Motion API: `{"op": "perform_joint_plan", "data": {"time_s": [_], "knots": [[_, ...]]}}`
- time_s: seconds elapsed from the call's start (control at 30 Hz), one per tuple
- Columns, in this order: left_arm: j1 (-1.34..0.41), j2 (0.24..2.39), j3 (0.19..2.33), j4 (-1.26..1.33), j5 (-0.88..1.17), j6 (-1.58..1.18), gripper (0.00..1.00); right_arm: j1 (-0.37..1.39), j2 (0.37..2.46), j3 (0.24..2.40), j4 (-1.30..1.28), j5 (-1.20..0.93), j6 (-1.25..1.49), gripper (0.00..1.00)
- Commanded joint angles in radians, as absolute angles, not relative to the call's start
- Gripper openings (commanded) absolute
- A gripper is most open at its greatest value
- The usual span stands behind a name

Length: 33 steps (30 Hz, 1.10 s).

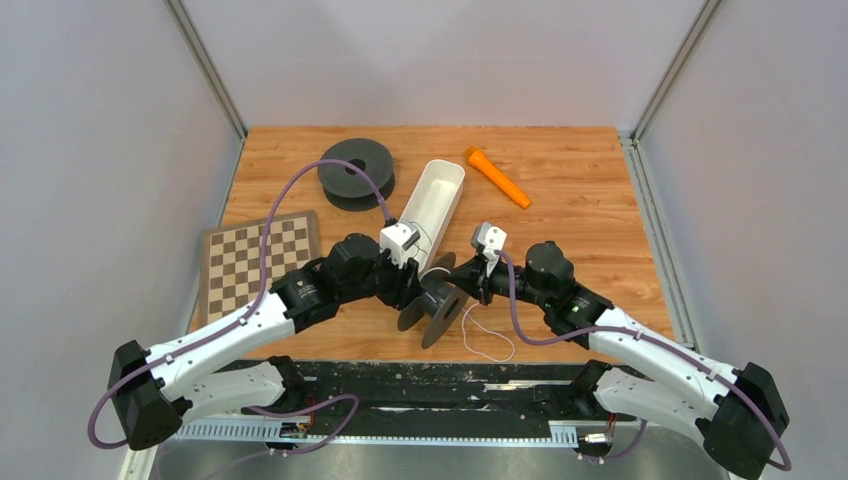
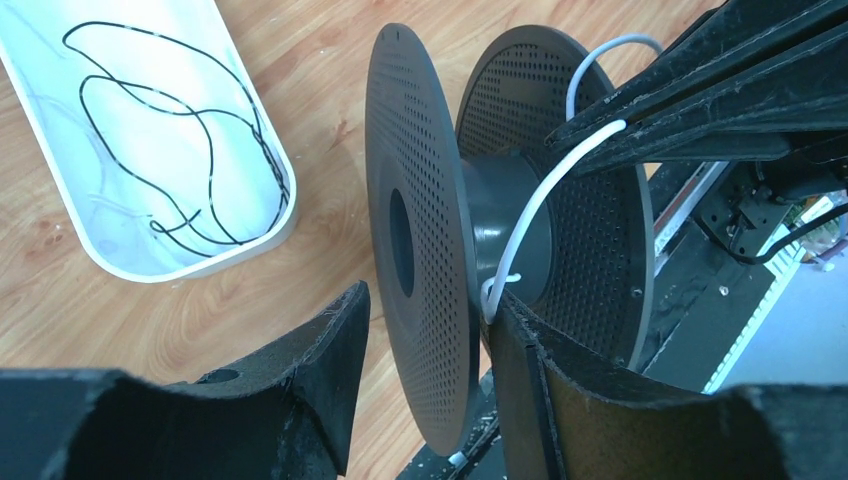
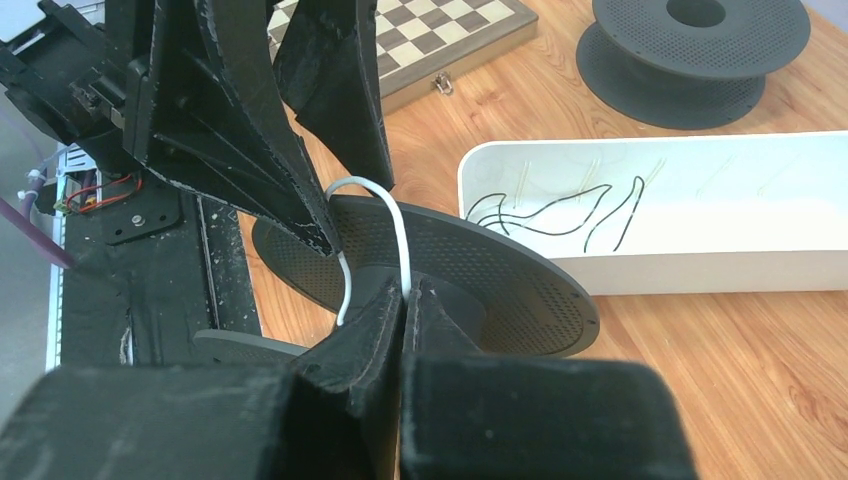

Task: Wrap the cables
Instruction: Wrap the cable around the cable reel.

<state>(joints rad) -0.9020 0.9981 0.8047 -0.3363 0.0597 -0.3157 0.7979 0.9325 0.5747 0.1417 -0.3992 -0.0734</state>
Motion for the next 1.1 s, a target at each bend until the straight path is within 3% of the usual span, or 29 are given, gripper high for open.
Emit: {"op": "perform_joint_plan", "data": {"time_s": [0.0, 0.47, 0.7, 1.07], "knots": [[-0.914, 1.008, 0.791, -0.275, 0.031, -0.305, 0.55, 0.803, 0.93, 0.56, 0.201, -0.386, -0.083, 0.0], [-0.963, 1.008, 0.726, -0.116, -0.051, -0.333, 0.53, 0.803, 0.911, 0.528, 0.207, -0.387, -0.08, 0.0], [-0.996, 1.029, 0.718, -0.11, -0.157, -0.337, 0.38, 0.803, 0.91, 0.519, 0.197, -0.386, -0.086, 0.0], [-1.011, 1.045, 0.707, -0.1, -0.203, -0.342, 0.28, 0.803, 0.886, 0.501, 0.167, -0.363, -0.11, 0.0]]}}
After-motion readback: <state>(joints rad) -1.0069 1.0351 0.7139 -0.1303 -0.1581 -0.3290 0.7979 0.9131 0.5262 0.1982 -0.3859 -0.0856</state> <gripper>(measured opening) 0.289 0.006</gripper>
